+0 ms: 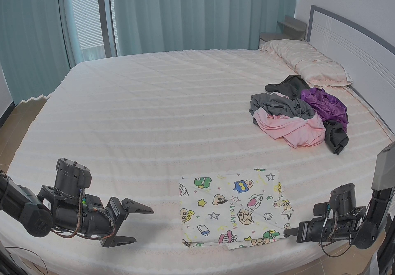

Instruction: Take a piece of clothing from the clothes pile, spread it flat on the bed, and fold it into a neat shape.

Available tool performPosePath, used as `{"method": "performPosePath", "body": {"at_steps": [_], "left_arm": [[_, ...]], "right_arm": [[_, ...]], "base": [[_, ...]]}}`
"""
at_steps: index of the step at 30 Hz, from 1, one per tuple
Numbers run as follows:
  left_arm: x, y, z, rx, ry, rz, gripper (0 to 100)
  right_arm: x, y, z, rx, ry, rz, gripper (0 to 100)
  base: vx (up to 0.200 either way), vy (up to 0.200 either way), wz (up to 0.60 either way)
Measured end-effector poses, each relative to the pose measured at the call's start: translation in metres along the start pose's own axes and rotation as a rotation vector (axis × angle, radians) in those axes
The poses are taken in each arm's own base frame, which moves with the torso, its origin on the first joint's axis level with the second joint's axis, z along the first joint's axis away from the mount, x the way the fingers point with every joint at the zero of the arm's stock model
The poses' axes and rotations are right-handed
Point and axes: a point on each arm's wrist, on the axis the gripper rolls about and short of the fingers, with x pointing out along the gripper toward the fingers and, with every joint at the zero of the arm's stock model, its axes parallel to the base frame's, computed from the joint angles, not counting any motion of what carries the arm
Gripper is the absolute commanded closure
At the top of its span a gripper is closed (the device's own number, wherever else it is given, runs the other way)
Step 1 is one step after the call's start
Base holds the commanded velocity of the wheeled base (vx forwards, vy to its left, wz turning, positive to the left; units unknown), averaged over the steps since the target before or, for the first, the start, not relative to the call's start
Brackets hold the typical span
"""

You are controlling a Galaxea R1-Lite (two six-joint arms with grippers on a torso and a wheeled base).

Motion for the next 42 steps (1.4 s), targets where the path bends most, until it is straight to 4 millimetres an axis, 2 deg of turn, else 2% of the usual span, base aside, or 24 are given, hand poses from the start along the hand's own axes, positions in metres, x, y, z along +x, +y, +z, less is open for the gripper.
{"method": "performPosePath", "body": {"at_steps": [4,5,17,21,25,29,34,38,42], "left_arm": [[0.0,0.0,0.0,0.0,0.001,0.001,0],[0.0,0.0,0.0,0.0,0.0,0.001,0],[0.0,0.0,0.0,0.0,0.002,0.001,0],[0.001,0.0,0.0,0.0,0.003,0.002,0],[0.001,0.0,0.0,0.0,0.005,0.004,0],[0.002,0.001,0.0,0.0,0.006,0.006,0],[0.002,0.001,0.0,0.0,0.007,0.008,0],[0.003,0.001,0.0,0.0,0.008,0.01,0],[0.003,0.001,0.0,-0.001,0.009,0.012,0]], "right_arm": [[-0.002,0.001,0.001,-0.009,-0.012,0.003,100],[-0.002,0.002,0.001,-0.013,-0.013,0.004,0],[-0.012,-0.006,0.013,0.013,-0.093,-0.014,0],[-0.011,-0.006,0.028,0.014,-0.157,-0.002,0],[-0.002,-0.002,0.053,0.007,-0.229,0.025,0],[0.013,0.004,0.083,0.035,-0.287,0.059,0],[0.034,0.009,0.111,0.066,-0.311,0.083,0],[0.053,0.009,0.123,0.082,-0.303,0.088,0],[0.066,0.01,0.125,0.084,-0.282,0.089,0]], "base": [[0.0,0.0,0.0],[0.0,0.0,0.0],[0.0,0.0,0.0],[0.0,0.0,0.0],[0.0,0.0,0.0],[0.0,0.0,0.0],[0.0,0.0,0.0],[0.0,0.0,0.0],[0.0,0.0,0.0]]}}
